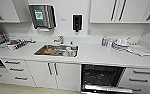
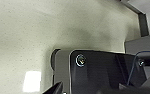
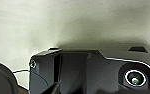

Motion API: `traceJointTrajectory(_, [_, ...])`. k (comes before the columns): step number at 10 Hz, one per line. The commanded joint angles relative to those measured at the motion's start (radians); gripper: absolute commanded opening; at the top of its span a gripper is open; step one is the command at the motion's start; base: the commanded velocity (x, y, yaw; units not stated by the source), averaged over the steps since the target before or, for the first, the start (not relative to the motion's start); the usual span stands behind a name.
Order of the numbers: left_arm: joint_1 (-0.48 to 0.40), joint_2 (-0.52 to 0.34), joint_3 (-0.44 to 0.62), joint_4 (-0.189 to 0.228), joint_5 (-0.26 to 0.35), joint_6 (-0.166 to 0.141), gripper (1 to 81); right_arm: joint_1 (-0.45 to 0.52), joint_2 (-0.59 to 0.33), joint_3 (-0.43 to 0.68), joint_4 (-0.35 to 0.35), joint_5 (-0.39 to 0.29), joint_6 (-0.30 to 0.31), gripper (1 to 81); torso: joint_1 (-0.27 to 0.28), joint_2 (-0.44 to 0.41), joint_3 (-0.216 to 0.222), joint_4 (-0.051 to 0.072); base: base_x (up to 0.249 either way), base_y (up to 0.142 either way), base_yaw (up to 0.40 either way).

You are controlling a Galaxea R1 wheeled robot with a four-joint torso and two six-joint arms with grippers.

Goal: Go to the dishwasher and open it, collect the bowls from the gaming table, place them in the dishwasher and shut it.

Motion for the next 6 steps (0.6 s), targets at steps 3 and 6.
traceJointTrajectory(3, [-0.031,0.055,-0.024,0.027,0.253,-0.002,81.1,0.039,-0.01,0.011,-0.005,-0.051,0.001,81.1,-0.107,0.166,0.0,0.0,0.0,0.0,0.0])
traceJointTrajectory(6, [-0.031,0.137,-0.022,0.03,0.434,-0.015,81.1,0.014,0.012,-0.015,-0.005,-0.049,0.001,81.1,-0.179,0.279,0.0,0.0,0.0,0.0,0.0])
